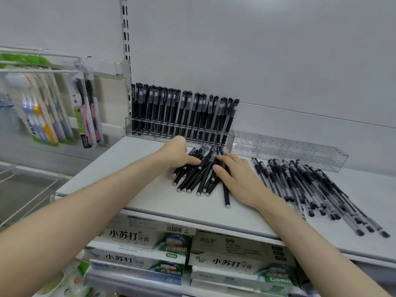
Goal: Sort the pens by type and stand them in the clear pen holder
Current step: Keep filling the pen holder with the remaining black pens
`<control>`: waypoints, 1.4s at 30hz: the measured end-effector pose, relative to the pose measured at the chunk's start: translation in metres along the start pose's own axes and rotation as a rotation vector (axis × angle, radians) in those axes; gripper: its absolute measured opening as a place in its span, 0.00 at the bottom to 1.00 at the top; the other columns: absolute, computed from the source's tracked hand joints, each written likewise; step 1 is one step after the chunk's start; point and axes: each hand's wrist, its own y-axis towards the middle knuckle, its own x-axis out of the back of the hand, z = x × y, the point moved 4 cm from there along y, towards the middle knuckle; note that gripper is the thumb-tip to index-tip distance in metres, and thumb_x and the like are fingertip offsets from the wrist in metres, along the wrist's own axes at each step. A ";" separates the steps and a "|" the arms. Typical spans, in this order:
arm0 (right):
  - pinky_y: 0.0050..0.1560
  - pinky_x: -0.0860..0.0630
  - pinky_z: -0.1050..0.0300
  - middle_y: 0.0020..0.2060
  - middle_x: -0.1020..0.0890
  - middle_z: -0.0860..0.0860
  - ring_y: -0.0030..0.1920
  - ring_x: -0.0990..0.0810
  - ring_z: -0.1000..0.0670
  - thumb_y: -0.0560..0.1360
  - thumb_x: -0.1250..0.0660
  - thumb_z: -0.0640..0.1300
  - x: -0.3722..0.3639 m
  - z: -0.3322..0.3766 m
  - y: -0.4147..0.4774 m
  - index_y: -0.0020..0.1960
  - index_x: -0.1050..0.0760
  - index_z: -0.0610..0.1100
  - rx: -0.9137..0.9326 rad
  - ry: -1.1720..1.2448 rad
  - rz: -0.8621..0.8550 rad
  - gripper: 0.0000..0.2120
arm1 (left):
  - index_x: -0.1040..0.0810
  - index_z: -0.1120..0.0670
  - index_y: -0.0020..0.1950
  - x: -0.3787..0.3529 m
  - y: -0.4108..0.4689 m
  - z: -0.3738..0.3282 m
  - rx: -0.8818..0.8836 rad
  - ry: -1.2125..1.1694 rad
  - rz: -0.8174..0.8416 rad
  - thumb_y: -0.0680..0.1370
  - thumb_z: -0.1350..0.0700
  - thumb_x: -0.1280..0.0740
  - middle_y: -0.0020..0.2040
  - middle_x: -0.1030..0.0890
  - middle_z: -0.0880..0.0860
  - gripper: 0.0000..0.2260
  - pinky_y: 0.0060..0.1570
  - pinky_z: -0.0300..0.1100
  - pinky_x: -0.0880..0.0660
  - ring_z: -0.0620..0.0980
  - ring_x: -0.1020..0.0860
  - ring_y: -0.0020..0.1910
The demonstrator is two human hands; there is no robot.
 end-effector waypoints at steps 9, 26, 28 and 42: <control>0.72 0.43 0.48 0.74 0.37 0.49 0.72 0.41 0.45 0.81 0.48 0.55 -0.002 -0.001 0.000 0.74 0.39 0.49 0.006 -0.011 0.010 0.23 | 0.24 0.62 0.45 0.011 0.007 -0.003 0.050 -0.049 0.150 0.71 0.58 0.27 0.34 0.23 0.54 0.10 0.25 0.36 0.29 0.48 0.26 0.31; 0.59 0.32 0.66 0.61 0.26 0.59 0.61 0.29 0.59 0.79 0.40 0.52 0.027 0.039 0.006 0.67 0.29 0.49 0.096 0.423 -0.146 0.17 | 0.33 0.56 0.49 0.032 -0.045 0.013 -0.264 -0.916 0.224 0.82 0.56 0.41 0.33 0.30 0.50 0.04 0.25 0.34 0.36 0.45 0.36 0.27; 0.55 0.29 0.69 0.57 0.22 0.58 0.57 0.24 0.62 0.78 0.37 0.52 0.031 0.060 0.020 0.64 0.27 0.48 0.115 0.586 -0.148 0.16 | 0.31 0.57 0.52 0.036 -0.040 0.013 -0.314 -0.910 0.223 0.82 0.58 0.42 0.34 0.30 0.50 0.04 0.26 0.34 0.37 0.44 0.35 0.28; 0.38 0.18 0.57 0.42 0.17 0.42 0.37 0.18 0.49 0.78 0.35 0.43 0.035 0.133 0.132 0.48 0.29 0.43 0.066 0.933 -0.548 0.03 | 0.28 0.50 0.57 0.111 0.023 0.090 -0.306 -0.643 -0.016 0.82 0.51 0.45 0.34 0.28 0.54 0.08 0.22 0.39 0.31 0.47 0.30 0.24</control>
